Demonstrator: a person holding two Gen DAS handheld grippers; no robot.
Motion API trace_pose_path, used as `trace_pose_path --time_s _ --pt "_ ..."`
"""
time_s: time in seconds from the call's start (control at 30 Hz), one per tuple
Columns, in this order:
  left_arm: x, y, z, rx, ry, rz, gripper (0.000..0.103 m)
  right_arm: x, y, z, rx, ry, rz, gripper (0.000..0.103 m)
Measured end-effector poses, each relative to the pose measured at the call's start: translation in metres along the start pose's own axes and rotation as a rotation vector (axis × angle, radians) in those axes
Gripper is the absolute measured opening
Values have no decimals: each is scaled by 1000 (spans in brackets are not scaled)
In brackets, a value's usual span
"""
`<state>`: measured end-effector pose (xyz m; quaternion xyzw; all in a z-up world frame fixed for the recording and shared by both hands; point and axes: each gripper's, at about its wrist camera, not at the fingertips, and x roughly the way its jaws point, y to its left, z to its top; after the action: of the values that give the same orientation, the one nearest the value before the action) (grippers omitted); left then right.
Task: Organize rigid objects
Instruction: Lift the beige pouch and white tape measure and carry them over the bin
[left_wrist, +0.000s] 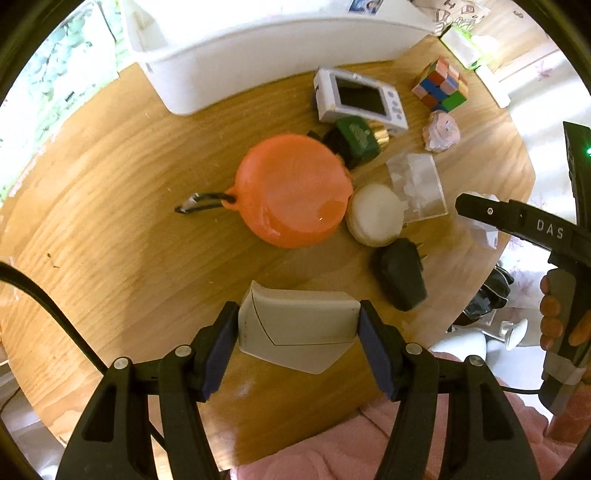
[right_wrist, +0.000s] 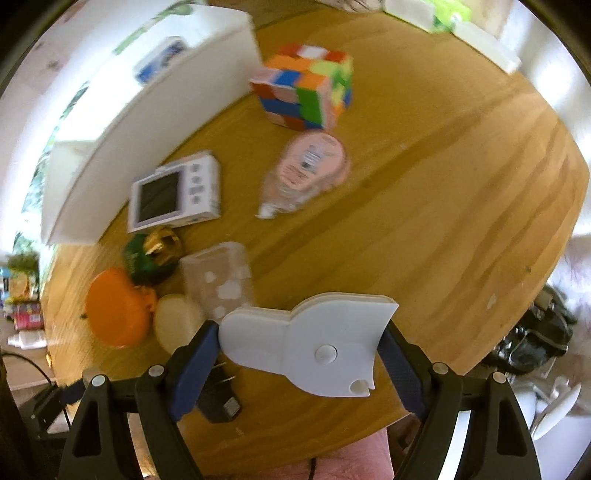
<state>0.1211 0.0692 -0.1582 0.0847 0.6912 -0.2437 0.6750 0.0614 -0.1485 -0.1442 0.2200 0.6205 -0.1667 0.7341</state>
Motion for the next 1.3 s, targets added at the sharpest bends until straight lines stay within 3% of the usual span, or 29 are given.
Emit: trace_pose_path --time_s 0.37,0.63,1.1,1.3 --pt "-50 -14 10 -29 -115 40 67 -63 20 3 -212 -98 64 85" --pt "-87 -22 33 -56 -228 79 67 -116 53 36 -333 -197 116 85" --pt "-141 -14 74 -129 -409 143 67 -152 70 82 -451 -395 190 85" --pt "-154 -9 87 -144 -507 118 67 -155 82 94 -512 -477 222 85"
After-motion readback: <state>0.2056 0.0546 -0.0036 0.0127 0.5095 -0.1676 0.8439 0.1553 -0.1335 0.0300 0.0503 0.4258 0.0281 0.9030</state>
